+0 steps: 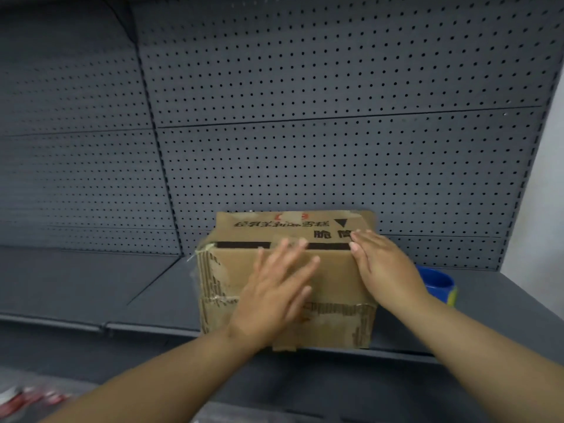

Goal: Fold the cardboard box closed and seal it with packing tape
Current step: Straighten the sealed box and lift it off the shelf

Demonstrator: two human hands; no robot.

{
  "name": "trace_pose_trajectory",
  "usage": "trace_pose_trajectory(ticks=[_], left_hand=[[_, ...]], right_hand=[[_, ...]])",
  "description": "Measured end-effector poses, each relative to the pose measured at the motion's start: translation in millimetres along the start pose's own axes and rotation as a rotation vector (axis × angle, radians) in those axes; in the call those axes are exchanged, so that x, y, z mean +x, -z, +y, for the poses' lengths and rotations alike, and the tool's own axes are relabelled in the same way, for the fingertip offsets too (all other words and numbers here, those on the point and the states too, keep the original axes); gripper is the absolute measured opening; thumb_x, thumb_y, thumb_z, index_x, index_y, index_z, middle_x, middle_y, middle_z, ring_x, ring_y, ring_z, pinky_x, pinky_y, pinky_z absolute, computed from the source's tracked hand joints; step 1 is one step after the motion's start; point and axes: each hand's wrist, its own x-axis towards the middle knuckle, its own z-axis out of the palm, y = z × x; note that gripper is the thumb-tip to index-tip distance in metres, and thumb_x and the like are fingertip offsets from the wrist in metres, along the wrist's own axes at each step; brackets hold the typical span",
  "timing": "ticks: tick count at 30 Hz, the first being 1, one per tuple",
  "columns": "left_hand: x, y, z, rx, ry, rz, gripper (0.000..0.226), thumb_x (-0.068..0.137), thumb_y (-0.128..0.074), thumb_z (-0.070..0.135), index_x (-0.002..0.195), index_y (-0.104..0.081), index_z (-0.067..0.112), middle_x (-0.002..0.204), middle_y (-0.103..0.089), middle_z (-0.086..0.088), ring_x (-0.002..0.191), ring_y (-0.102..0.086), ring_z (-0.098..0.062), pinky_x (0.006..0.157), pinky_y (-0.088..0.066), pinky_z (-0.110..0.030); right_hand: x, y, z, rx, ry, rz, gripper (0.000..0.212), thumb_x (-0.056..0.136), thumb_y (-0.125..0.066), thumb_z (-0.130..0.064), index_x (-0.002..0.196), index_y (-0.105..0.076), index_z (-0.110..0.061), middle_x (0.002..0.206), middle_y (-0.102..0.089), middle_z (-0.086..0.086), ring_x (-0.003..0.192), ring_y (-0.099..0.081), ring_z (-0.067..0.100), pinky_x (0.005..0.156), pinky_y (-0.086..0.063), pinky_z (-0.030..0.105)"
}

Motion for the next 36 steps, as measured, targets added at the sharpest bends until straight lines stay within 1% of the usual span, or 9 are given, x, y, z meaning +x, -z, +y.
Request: trace_pose_trajectory(ticks=[3,6,9,14,19,22,26,31,36], left_hand=[[-14.4,25.3,-19.5,-0.338,0.798,0.197,0.061,0.092,-0.021,0.053,0.145,0.003,0.033,0.155,0.013,0.006,0.138,0.020,-0.001,0.111,0.019,-0.027],[-15.4,31.6,-33.2,-0.615,1.177,0.233,0.059,0.098,-0.021,0.044,0.147,0.007,0.027,0.157,0.012,0.005,0.142,0.014,-0.009,0.116,0.010,-0.037],[-10.8,29.5,-44.0,-0.856,1.245,0.208,0.056,0.096,-0.019,0.051,0.146,0.002,0.038,0.157,-0.005,0.006,0.144,-0.005,-0.016,0.117,-0.009,-0.045],[-11.2,27.2,-62.9,-0.906,1.217,0.201,0.047,0.096,-0.022,0.049,0.138,-0.038,0.032,0.134,-0.047,0.006,0.124,-0.042,-0.016,0.108,-0.032,-0.038],[-10.6,50.7,-90.7,-1.352,1.125,-0.084,0.064,0.092,-0.012,0.062,0.128,-0.051,0.027,0.117,-0.065,0.007,0.109,-0.060,-0.012,0.088,-0.049,-0.032],[-25.5,63.6,-115.9,-1.472,1.095,-0.262,0.076,0.086,-0.003,0.069,0.140,-0.038,0.029,0.139,-0.050,0.006,0.129,-0.041,-0.011,0.106,-0.026,-0.035],[-56.7,50.7,-116.5,-1.288,1.299,-0.290,0.076,0.087,-0.004,0.068,0.148,-0.014,0.024,0.156,-0.015,0.007,0.144,-0.010,-0.014,0.114,-0.007,-0.037],[-70.8,28.0,-104.5,-1.399,1.231,-0.343,0.079,0.083,-0.008,0.070,0.139,-0.038,0.024,0.142,-0.046,0.002,0.133,-0.037,-0.014,0.116,-0.019,-0.040],[-69.7,36.9,-123.3,-1.315,1.200,-0.605,0.091,0.075,-0.002,0.079,0.140,-0.038,0.027,0.144,-0.044,0.001,0.135,-0.034,-0.017,0.117,-0.011,-0.043]], right_hand=[[-2.2,0.8,-2.6,-0.009,-0.020,0.008,0.047,0.103,-0.025,-0.028,0.144,-0.038,-0.010,0.153,-0.036,0.003,0.143,-0.025,0.012,0.112,-0.010,0.018],[-1.7,-6.1,-5.6,0.019,-0.041,0.091,0.043,0.102,-0.031,-0.023,0.139,-0.045,-0.007,0.148,-0.043,0.006,0.141,-0.032,0.016,0.109,-0.012,0.015],[-2.8,-13.9,-7.1,0.037,-0.046,0.186,0.038,0.100,-0.039,-0.018,0.132,-0.054,-0.005,0.140,-0.053,0.010,0.135,-0.042,0.021,0.105,-0.014,0.016],[-0.9,-22.3,-10.9,0.043,-0.049,0.262,0.032,0.098,-0.044,-0.013,0.122,-0.062,-0.001,0.129,-0.061,0.015,0.127,-0.052,0.027,0.104,-0.020,0.022],[-1.5,-28.4,-12.2,0.027,-0.086,0.337,0.045,0.090,-0.036,-0.020,0.114,-0.067,0.002,0.120,-0.066,0.019,0.118,-0.058,0.032,0.102,-0.026,0.028],[-1.6,-30.7,-17.0,0.002,-0.089,0.361,0.048,0.091,-0.033,-0.023,0.114,-0.067,0.002,0.120,-0.067,0.018,0.118,-0.058,0.031,0.102,-0.026,0.025],[0.6,-31.0,-22.6,0.005,-0.115,0.366,0.051,0.090,-0.031,-0.026,0.116,-0.066,0.001,0.122,-0.066,0.016,0.120,-0.056,0.031,0.103,-0.028,0.026],[1.2,-34.3,-21.4,-0.001,-0.115,0.401,0.065,0.086,-0.022,-0.038,0.114,-0.068,0.000,0.120,-0.067,0.016,0.119,-0.057,0.031,0.104,-0.033,0.032],[2.2,-35.6,-22.0,0.003,-0.163,0.400,0.067,0.085,-0.021,-0.039,0.115,-0.068,-0.002,0.121,-0.067,0.014,0.121,-0.055,0.029,0.105,-0.032,0.030]])
